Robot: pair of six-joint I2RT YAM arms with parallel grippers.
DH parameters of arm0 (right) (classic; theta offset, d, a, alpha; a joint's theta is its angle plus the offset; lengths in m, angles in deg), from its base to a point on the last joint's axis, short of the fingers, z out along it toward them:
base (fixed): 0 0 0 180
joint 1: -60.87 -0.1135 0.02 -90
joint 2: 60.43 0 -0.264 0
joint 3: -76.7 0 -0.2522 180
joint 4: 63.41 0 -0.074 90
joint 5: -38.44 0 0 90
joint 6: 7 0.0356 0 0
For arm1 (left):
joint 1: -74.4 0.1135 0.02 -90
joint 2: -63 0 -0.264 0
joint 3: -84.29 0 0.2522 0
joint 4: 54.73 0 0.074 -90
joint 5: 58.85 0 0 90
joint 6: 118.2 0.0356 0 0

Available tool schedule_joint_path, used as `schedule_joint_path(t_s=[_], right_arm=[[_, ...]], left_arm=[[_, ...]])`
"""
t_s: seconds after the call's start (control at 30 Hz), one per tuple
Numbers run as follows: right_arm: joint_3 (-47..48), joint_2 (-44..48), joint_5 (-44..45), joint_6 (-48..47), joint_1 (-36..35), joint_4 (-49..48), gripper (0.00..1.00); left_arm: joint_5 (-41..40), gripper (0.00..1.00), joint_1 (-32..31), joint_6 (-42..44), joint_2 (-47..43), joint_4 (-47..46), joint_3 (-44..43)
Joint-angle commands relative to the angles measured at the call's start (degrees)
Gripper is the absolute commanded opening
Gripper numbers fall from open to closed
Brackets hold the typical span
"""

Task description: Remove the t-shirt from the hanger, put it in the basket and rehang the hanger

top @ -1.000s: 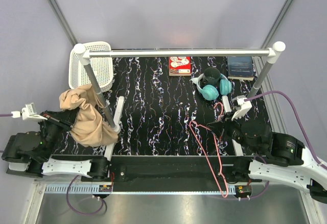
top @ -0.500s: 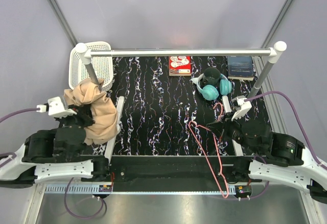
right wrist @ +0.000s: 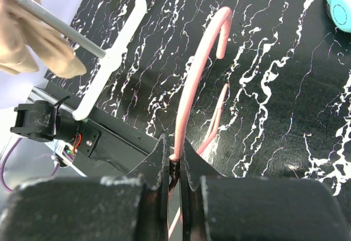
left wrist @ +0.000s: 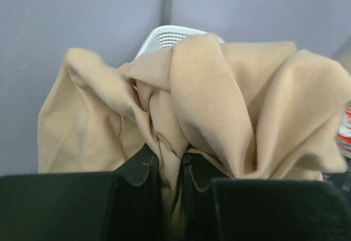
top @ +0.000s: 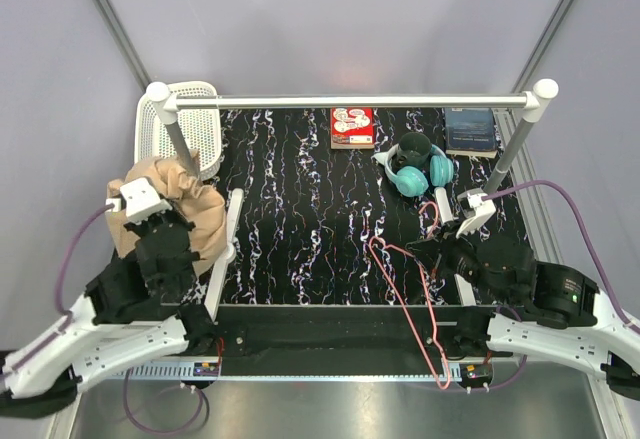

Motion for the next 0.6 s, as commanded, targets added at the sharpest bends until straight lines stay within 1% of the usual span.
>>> schedule_joint_path(t_s=[0.0,0.03,0.07,0.1,0.13,0.2,0.23,0.33,0.37,0.4,0.43,0.47,0.5,0.53,0.57], right_arm=[[-0.03,0.60,-0.25,-1.14,-0.06,-2.99,0.00],[-0.03,0.51,-0.16,-1.22,-0.06,-2.99,0.00],[0.14,0.43,-0.33,-1.40,0.03,-2.99,0.00],[0.06,0.51,-0.59,-1.49,0.03,-2.90,0.00],[0.14,0.43,-0.68,-1.58,-0.06,-2.99,0.00],[0.32,0.43,-0.68,-1.84,0.03,-2.99,0.00],[0.32,0.43,-0.68,-1.93,-0.06,-3.08,0.00],[0.41,0.43,-0.68,-2.19,-0.06,-3.08,0.00],[0.32,0.43,-0.77,-2.11,-0.06,-3.08,0.00],[0.23,0.43,-0.86,-2.19,0.03,-3.17,0.00],[0.14,0.34,-1.03,-2.11,-0.06,-3.08,0.00],[0.06,0.42,-1.04,-2.10,0.03,-3.17,0.00],[-0.12,0.43,-0.95,-2.10,-0.06,-3.08,0.00],[-0.29,0.43,-1.04,-2.02,-0.06,-3.08,0.00],[-0.30,0.51,-1.12,-1.93,-0.06,-3.08,0.00]], left_arm=[[7.24,0.00,16.78,1.49,6.76,-0.58,-1.44],[13.98,0.00,21.26,-2.68,8.28,1.02,-2.70],[17.79,0.00,28.79,-3.85,9.60,2.25,-4.54],[20.61,0.00,31.56,-4.47,10.22,2.09,-4.56],[23.94,0.00,33.33,-4.04,9.71,1.04,-4.04],[25.46,0.00,34.75,-2.12,7.43,-4.20,-0.97],[26.17,0.00,35.01,-1.23,4.98,-5.11,-0.09],[26.78,0.00,36.59,-0.35,3.64,-5.73,1.15],[27.75,0.00,38.25,0.18,3.73,-5.99,1.41],[29.24,0.00,39.40,0.70,3.81,-6.69,1.50],[32.91,0.00,40.89,0.71,4.16,-6.79,1.50],[35.38,0.00,44.65,0.53,5.04,-6.79,1.16],[40.97,0.00,46.95,-0.08,5.57,-6.87,0.89],[43.99,0.00,51.75,-0.26,6.01,-6.96,0.54],[46.80,0.00,54.41,-0.43,7.06,-7.22,0.28]])
